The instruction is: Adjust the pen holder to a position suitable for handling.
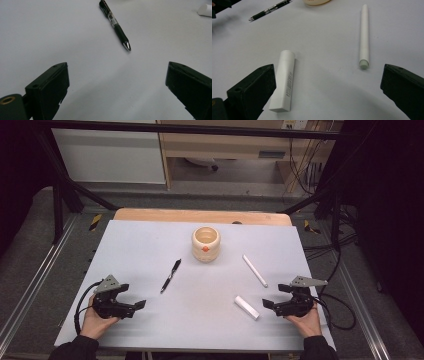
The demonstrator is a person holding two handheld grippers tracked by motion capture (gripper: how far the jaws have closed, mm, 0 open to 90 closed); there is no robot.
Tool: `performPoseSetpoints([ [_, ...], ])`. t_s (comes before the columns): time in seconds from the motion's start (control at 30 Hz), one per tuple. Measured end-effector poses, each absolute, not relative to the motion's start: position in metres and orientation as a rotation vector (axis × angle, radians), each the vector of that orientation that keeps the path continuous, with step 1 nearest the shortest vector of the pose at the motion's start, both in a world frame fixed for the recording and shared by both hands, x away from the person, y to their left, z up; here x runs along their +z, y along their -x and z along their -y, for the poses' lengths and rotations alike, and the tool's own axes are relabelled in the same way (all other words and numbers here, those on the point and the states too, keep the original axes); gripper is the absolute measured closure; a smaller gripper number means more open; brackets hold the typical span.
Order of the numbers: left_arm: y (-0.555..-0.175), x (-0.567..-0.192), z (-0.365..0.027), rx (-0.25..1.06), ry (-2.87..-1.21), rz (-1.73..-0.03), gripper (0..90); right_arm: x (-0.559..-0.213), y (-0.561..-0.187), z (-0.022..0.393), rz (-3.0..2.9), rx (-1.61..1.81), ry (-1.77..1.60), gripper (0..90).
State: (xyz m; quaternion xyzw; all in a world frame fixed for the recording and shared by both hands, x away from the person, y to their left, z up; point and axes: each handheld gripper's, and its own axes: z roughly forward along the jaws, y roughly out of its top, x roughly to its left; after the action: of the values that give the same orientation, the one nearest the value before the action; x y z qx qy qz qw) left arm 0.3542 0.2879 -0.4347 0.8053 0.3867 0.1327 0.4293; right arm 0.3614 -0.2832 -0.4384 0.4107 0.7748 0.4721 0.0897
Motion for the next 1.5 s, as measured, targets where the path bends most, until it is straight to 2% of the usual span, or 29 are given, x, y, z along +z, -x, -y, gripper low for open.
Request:
performPoseSetpoints([
  [0.4, -0.353, -0.434, -0.289, 0.335, -2.005, -0.969, 5.5, -0.433, -0.361, 0.272, -2.315, 1.402, -1.204, 0.7],
  [1.5, -0.354, -0.437, -0.289, 0.336, -2.004, -0.998, 5.9, -0.413, -0.388, 0.188, -2.413, 1.353, -1.04, 1.3],
])
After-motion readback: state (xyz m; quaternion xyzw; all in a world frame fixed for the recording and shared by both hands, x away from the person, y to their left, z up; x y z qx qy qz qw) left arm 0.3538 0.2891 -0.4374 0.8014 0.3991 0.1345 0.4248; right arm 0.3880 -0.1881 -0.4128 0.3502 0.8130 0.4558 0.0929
